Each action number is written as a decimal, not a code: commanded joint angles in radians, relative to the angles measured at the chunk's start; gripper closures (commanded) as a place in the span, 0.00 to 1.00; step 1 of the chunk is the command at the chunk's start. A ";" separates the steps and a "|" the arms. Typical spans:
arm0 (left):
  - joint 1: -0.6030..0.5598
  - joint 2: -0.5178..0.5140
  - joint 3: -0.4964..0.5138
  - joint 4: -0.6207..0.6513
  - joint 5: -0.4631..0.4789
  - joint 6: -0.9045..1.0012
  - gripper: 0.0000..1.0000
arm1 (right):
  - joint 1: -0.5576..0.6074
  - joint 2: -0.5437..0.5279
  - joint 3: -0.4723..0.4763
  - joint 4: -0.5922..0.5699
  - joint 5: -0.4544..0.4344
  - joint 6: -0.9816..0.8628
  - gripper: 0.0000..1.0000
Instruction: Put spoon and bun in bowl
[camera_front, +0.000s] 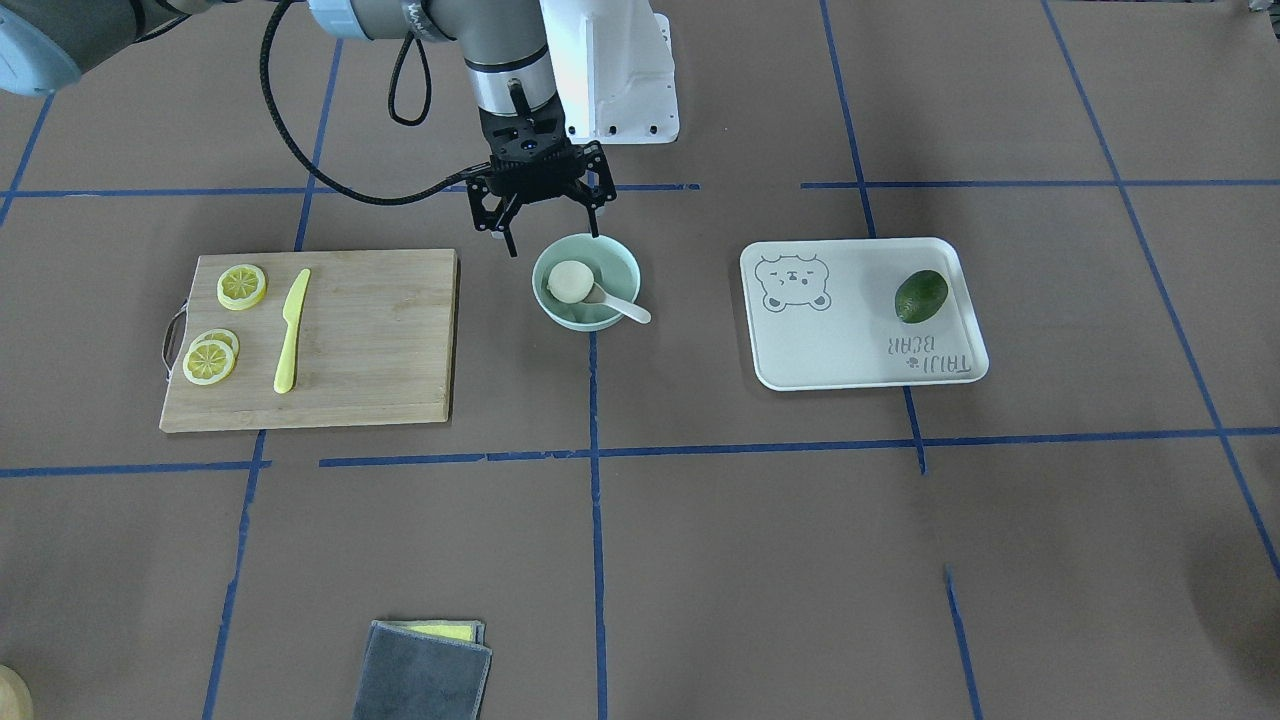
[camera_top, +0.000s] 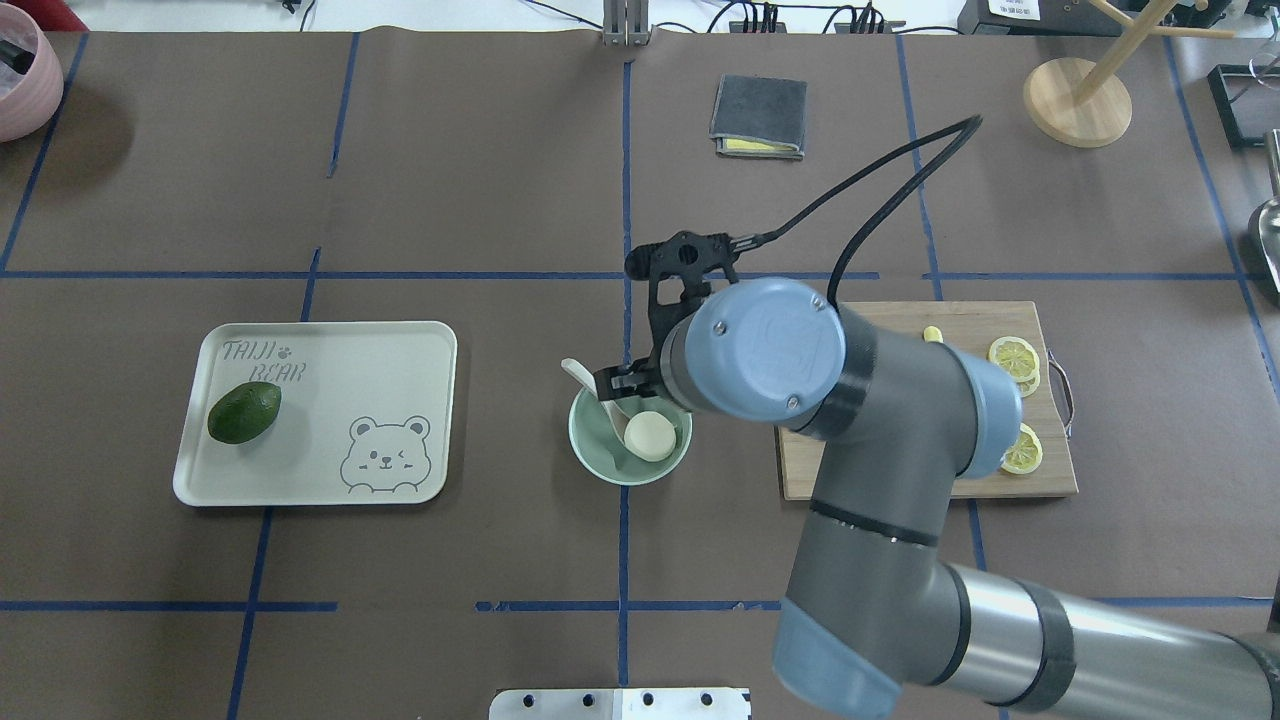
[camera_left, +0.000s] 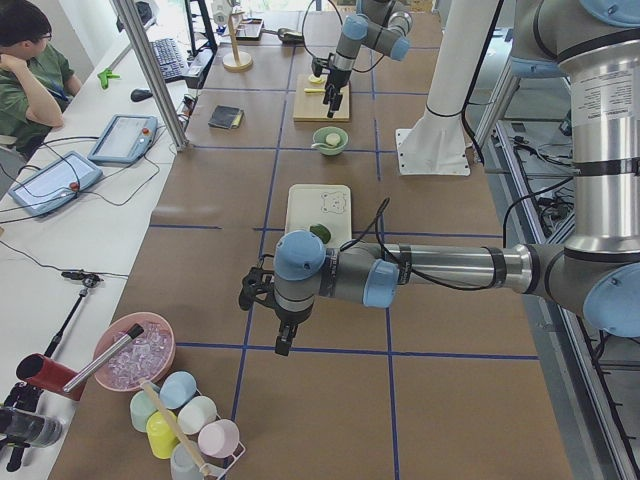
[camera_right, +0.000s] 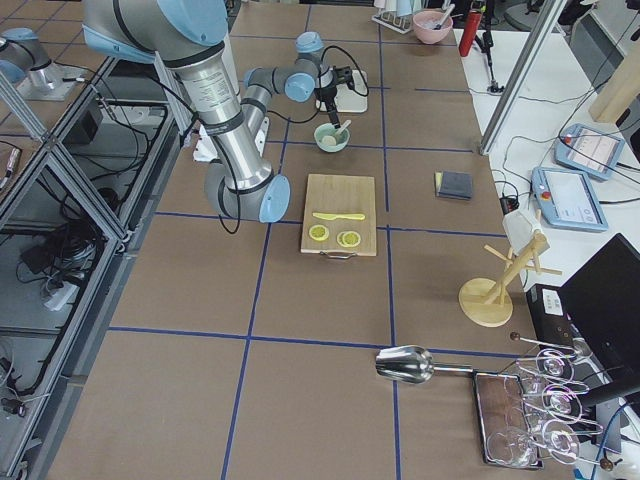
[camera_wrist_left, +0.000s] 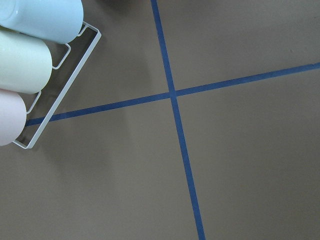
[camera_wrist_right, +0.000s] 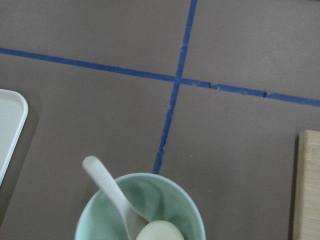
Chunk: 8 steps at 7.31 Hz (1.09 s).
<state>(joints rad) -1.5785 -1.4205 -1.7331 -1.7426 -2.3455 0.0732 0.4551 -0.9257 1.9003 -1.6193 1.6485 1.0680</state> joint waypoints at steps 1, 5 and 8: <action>0.000 0.002 0.000 0.005 0.000 -0.001 0.00 | 0.225 -0.050 -0.006 -0.043 0.204 -0.267 0.00; 0.000 0.008 0.000 0.015 -0.003 -0.003 0.00 | 0.686 -0.232 -0.113 -0.051 0.543 -0.902 0.00; 0.003 0.000 -0.034 0.133 -0.002 0.010 0.00 | 0.926 -0.294 -0.255 -0.072 0.625 -1.262 0.00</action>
<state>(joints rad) -1.5760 -1.4201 -1.7512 -1.6475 -2.3482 0.0740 1.2814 -1.1999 1.7062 -1.6751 2.2468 -0.0502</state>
